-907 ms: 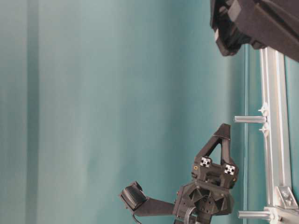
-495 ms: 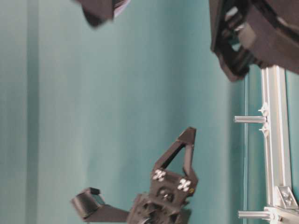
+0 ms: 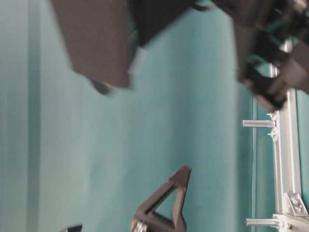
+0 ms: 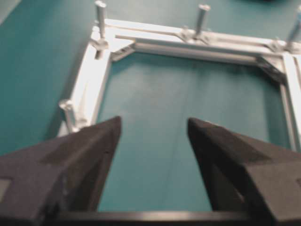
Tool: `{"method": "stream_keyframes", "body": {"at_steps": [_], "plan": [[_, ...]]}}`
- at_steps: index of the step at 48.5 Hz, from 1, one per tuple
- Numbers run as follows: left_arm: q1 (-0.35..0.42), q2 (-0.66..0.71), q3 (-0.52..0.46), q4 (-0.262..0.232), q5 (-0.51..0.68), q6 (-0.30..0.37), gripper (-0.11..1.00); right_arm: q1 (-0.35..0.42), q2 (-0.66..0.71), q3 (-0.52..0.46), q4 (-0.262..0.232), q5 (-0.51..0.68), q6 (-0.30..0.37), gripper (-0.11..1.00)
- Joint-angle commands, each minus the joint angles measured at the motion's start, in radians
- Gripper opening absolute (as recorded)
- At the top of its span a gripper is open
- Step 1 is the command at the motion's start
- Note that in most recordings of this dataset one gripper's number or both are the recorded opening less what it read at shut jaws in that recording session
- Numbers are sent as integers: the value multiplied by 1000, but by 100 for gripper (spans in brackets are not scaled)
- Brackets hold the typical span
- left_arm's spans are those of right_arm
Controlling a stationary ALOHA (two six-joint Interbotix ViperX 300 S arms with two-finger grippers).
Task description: Move the cable alternately left and right between 8 pins so it hooks onto each one.
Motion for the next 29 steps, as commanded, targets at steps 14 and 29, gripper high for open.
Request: {"method": "stream_keyframes", "body": {"at_steps": [14, 29], "plan": [[-35, -225, 138, 3, 54, 5, 71, 5, 71, -126, -2, 202, 57, 67], [-34, -382, 221, 3, 147, 5, 71, 5, 97, -133, -2, 224, 58, 62]]}}
